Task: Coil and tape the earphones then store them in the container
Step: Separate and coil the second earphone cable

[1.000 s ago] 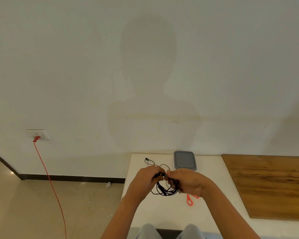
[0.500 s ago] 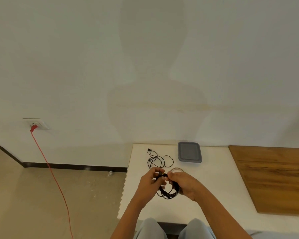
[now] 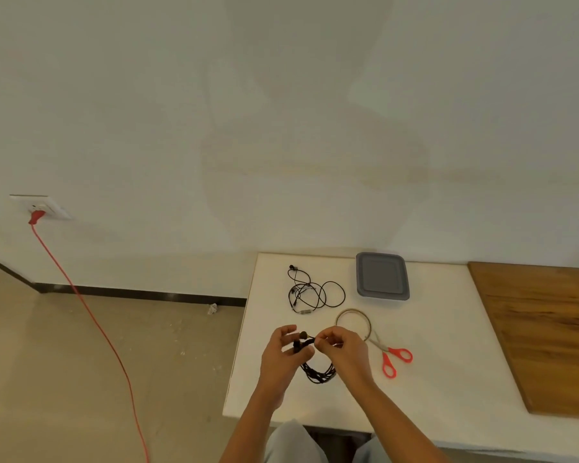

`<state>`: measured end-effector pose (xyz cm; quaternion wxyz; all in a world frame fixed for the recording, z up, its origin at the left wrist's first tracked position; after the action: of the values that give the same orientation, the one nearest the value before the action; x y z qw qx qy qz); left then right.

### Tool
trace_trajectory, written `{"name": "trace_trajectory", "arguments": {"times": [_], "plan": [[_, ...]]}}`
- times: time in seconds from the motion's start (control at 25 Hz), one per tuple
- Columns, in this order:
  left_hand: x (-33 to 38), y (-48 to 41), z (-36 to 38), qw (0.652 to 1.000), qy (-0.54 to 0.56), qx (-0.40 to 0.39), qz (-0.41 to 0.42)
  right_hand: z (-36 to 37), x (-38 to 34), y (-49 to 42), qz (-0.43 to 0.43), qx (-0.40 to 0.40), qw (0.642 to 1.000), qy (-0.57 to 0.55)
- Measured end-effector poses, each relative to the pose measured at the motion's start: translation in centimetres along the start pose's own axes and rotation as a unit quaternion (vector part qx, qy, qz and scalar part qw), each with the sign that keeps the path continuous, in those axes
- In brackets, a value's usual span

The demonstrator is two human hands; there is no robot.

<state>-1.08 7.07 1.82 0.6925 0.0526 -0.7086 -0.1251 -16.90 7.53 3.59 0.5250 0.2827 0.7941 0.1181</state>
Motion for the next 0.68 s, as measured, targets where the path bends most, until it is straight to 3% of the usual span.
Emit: {"name": "trace_trajectory", "arguments": {"times": [0.12,0.28,0.48,0.56,0.68], "plan": [[-2.6,-1.5,-1.7,0.996,-0.085,0.040,0.005,3.5,3.1,-2.4,0.064,-0.013,0.998,-0.020],[-5.4,-3.8,-2.8,0.983,-0.180,0.024,0.029,6.6,5.7,-4.9,0.098,-0.024,0.995,-0.002],[-6.0,-5.2,-2.3,0.944,-0.312,-0.011,0.102,7.2,5.7,-6.3,0.041,-0.019,0.989,0.139],[-5.6,-5.0,-2.9,0.942,-0.317,0.024,0.108,6.3,5.0,-6.9,0.033,-0.025,0.993,0.111],[-5.0,-4.8,-3.9,0.947,-0.294,0.076,0.104,3.7,2.2,-8.5,-0.034,0.052,0.998,0.034]]}}
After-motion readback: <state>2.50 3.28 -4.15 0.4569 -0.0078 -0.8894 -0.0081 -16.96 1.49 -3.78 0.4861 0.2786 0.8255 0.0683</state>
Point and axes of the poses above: each hand's wrist, its own y-axis away from the middle knuckle, its own z-axis out of the palm, x = y × z, the point moved 8 cm from there along -y, towards the middle knuckle, and after that the axes turned 12 degrees about z, right-handed, at the moved point
